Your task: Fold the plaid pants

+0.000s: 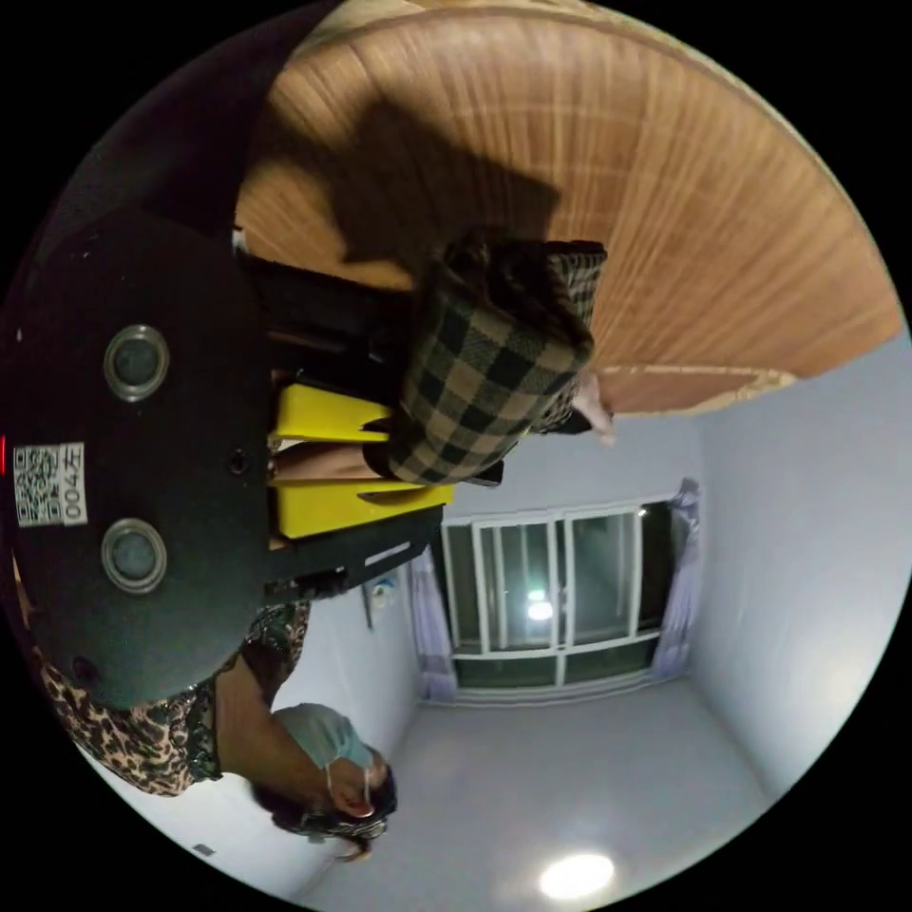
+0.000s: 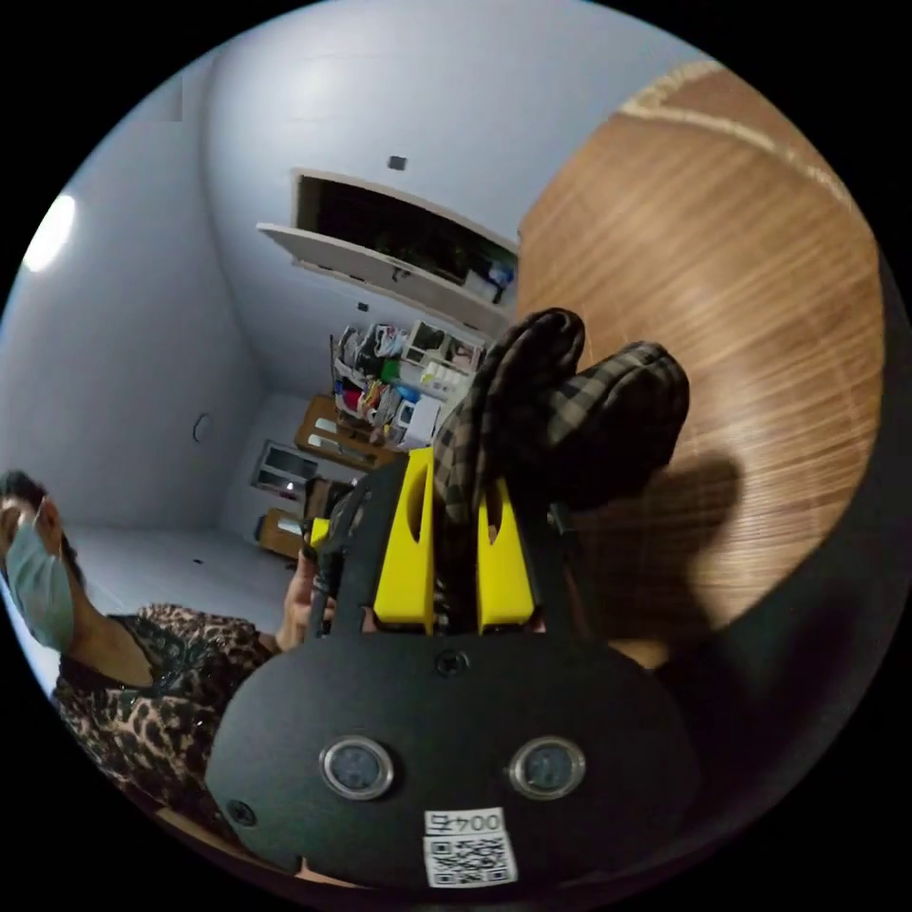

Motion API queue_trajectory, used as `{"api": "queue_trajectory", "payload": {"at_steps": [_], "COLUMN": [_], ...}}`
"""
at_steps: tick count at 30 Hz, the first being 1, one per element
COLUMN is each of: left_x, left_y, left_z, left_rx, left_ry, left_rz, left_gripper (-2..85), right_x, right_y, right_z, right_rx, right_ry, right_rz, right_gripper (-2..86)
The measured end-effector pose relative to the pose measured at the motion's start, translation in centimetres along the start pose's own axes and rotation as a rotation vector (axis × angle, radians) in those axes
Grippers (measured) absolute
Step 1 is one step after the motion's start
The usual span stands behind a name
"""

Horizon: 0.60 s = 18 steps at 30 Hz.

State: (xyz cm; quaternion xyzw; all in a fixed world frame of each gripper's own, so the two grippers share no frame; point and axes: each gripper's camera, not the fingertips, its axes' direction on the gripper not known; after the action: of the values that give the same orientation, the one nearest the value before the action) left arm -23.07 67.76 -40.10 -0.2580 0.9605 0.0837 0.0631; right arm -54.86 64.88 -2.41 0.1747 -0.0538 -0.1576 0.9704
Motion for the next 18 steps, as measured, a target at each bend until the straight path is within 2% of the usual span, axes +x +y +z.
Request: {"api": "queue_trajectory", "payload": {"at_steps": [2,6,10,13,18], "left_x": [4.3,8.4,10.0,10.8,15.7], "left_y": [-1.1,-1.8,-2.3,-2.3,-3.2], "left_z": [5.7,15.6,28.5,38.2,53.8], "left_rx": [-0.142,-0.348,-0.561,-0.702,-0.860], "left_ry": [0.065,0.182,0.251,0.236,0.227], "left_rz": [0.103,0.159,0.113,0.070,0.163], "left_gripper": [7.7,7.7,7.7,7.6,7.6], "right_x": [-6.0,-14.0,-19.5,-21.7,-27.9], "right_y": [3.0,9.3,17.8,23.5,31.0], "right_z": [-7.2,-17.4,-26.7,-32.4,-42.1], "right_rx": [0.084,0.212,0.334,0.396,0.507], "right_ry": [0.046,0.157,0.313,0.400,0.509], "right_rz": [-0.081,-0.138,-0.039,0.069,0.129], "right_gripper": [7.4,7.3,7.4,7.4,7.3]}}
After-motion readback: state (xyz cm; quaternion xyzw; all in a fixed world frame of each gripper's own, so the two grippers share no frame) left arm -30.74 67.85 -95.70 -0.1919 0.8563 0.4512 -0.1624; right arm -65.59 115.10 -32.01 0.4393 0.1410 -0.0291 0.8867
